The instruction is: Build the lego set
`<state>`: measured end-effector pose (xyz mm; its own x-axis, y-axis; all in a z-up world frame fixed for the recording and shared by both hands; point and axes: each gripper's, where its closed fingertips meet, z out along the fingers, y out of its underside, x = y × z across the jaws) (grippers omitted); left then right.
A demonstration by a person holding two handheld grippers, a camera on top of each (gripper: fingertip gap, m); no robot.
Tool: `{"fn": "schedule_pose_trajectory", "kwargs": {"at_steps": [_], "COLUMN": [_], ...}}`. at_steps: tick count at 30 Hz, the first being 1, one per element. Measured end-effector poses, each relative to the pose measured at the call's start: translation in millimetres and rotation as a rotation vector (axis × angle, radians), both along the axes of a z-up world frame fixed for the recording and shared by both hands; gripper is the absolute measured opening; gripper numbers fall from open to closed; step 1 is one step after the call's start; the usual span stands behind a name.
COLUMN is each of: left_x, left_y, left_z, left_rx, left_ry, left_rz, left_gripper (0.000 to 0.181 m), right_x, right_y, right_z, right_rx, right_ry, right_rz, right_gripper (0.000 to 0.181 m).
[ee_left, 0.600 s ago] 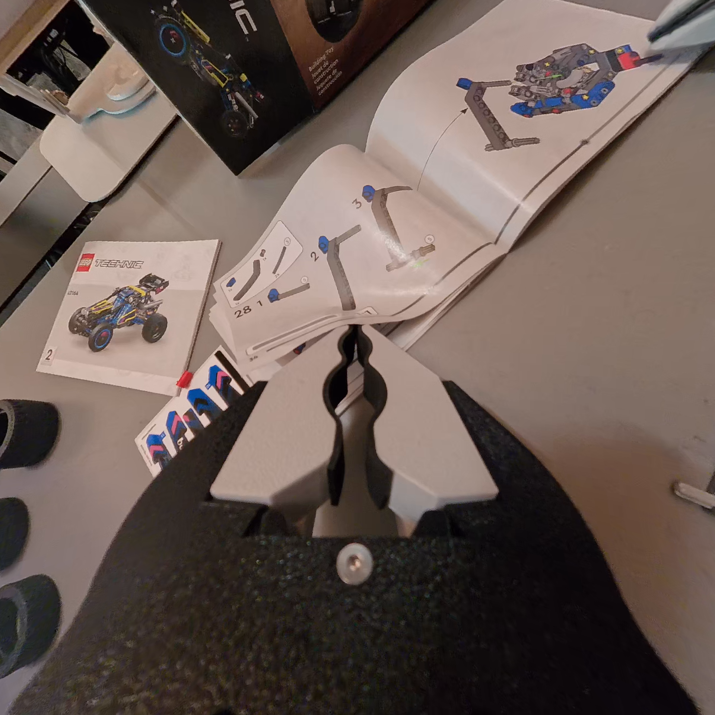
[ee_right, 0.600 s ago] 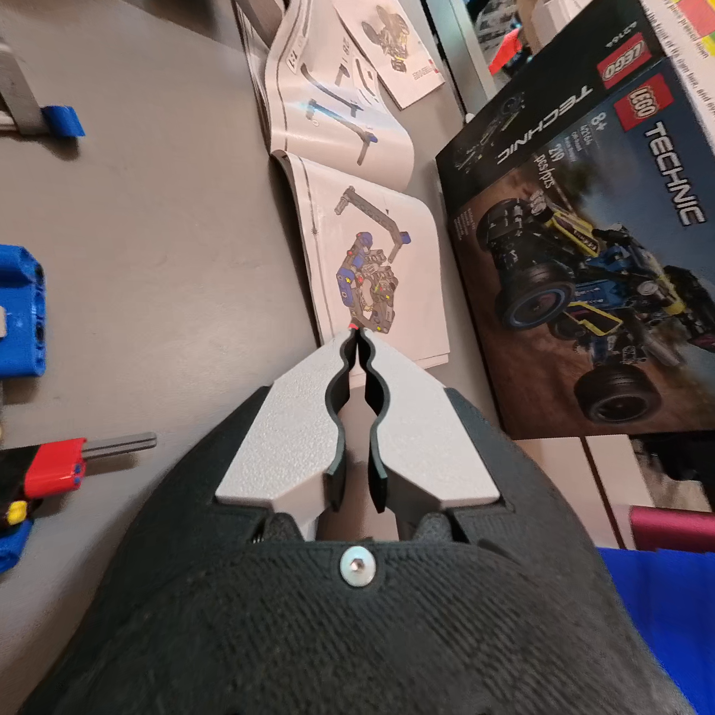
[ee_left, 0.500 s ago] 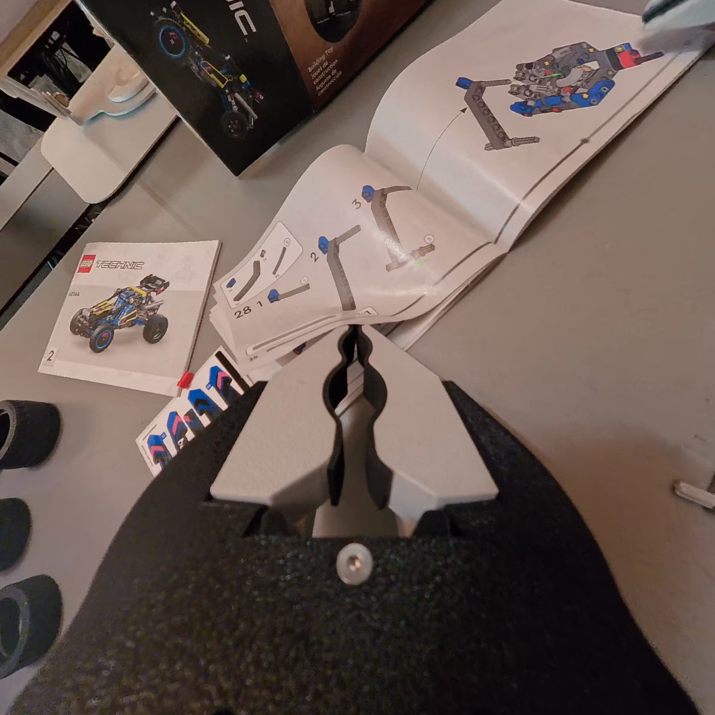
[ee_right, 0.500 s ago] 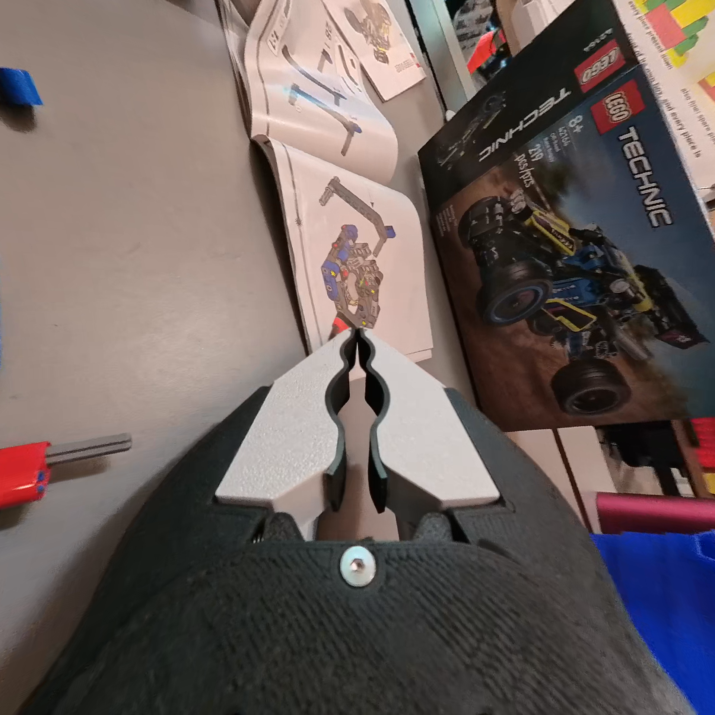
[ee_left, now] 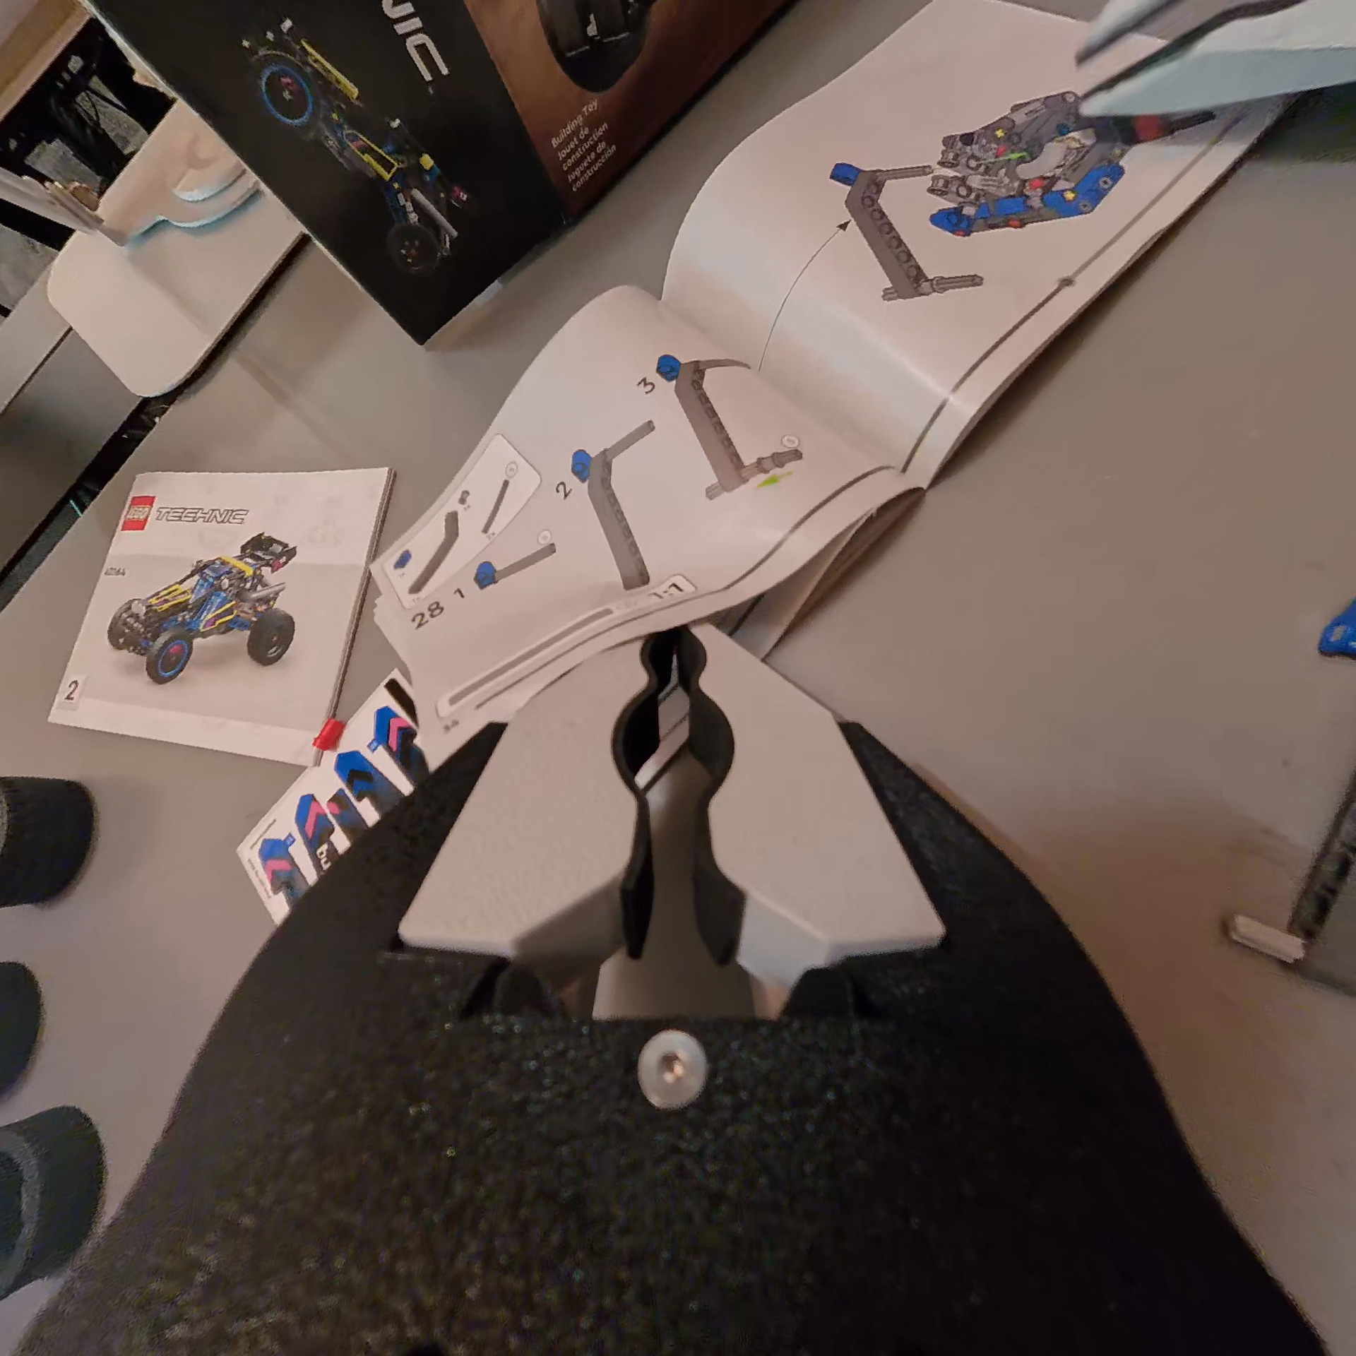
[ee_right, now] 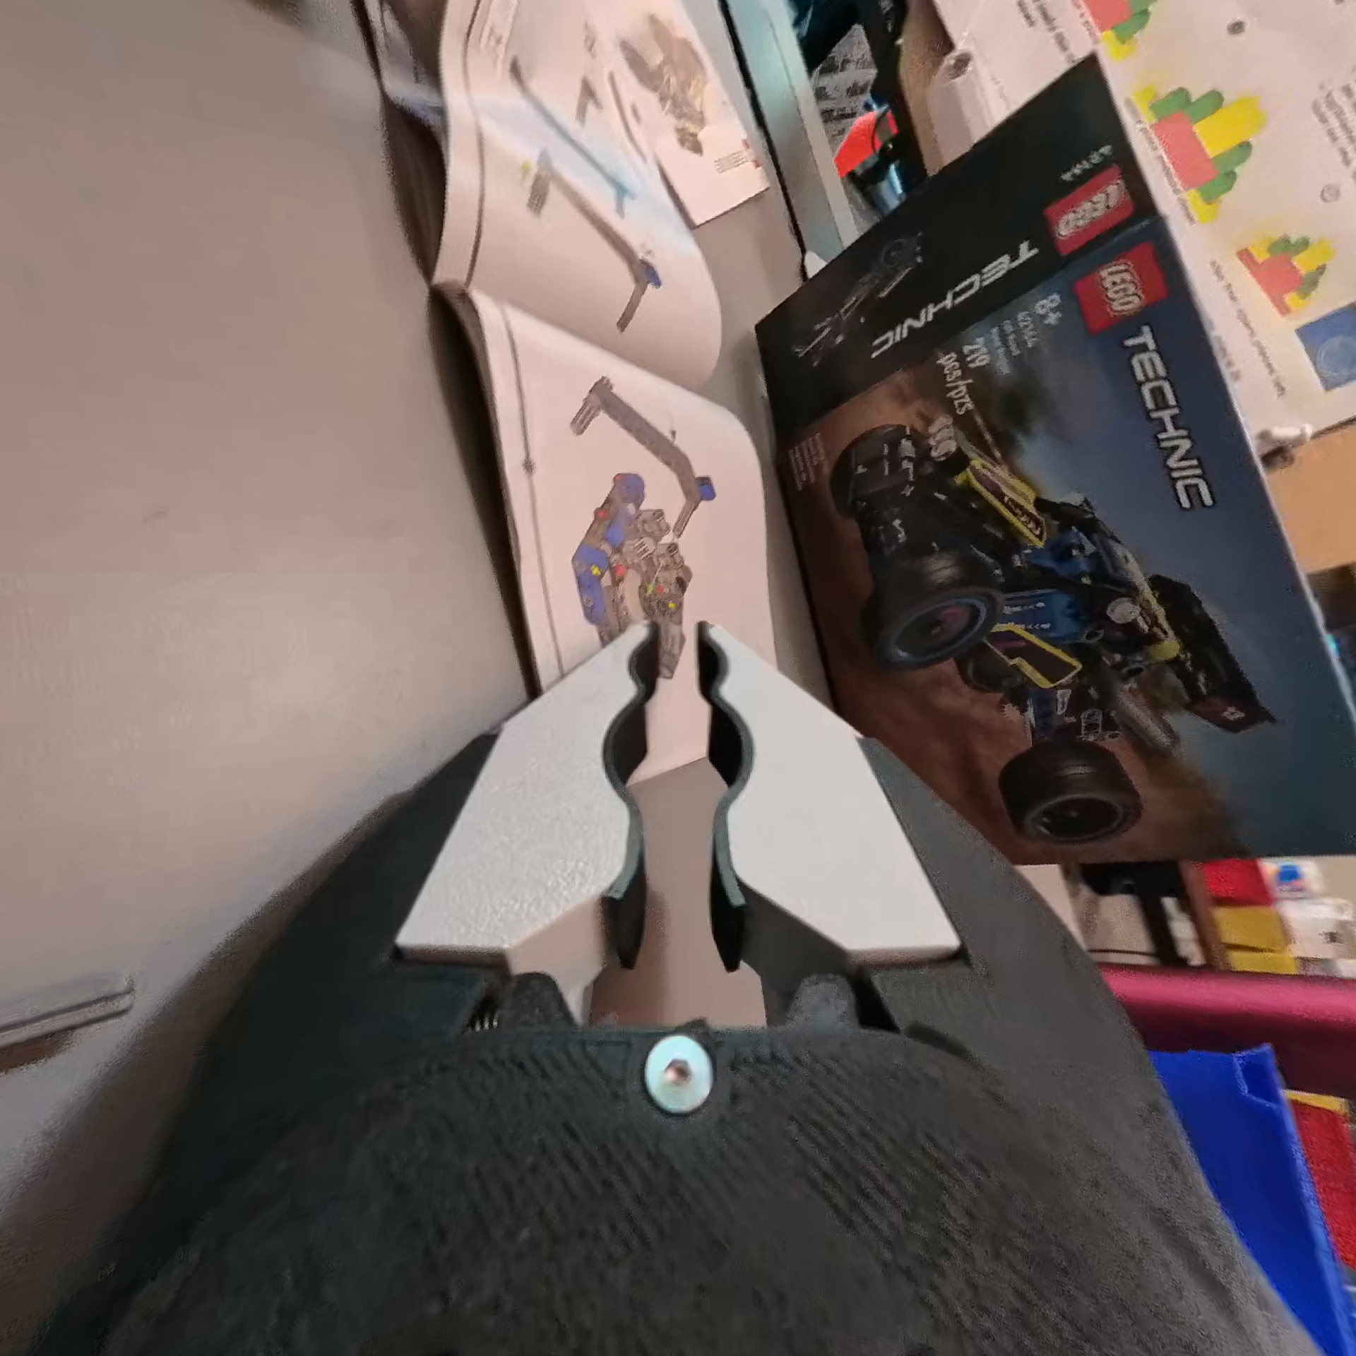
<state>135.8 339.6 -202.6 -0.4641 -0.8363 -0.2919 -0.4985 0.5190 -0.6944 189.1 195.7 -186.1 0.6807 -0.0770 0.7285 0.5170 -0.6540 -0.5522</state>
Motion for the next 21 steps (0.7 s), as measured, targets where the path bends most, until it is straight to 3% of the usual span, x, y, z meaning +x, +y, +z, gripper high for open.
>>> {"fn": "schedule_pose_trajectory", "kwargs": {"at_steps": [1,7,21], "left_x": [-0.7,-3.7,-6.5], "left_y": [0.6,11.0,-3.6], "left_z": [0.0,0.4,0.2], "left_rx": [0.002,-0.001,-0.011], "left_ry": [0.002,0.025,0.036], "left_rz": [-0.001,0.008,-0.029], "left_gripper": [0.000,0.000,0.000], "right_x": [-0.1,2.6,6.2], "right_y": [-0.6,-6.1,-23.7], "right_z": [-3.7,-12.1,-13.0], "right_rx": [-0.029,-0.171,-0.147], "right_ry": [-0.030,-0.142,0.003], "right_rz": [0.007,0.021,0.013], "right_gripper": [0.000,0.000,0.000]}}
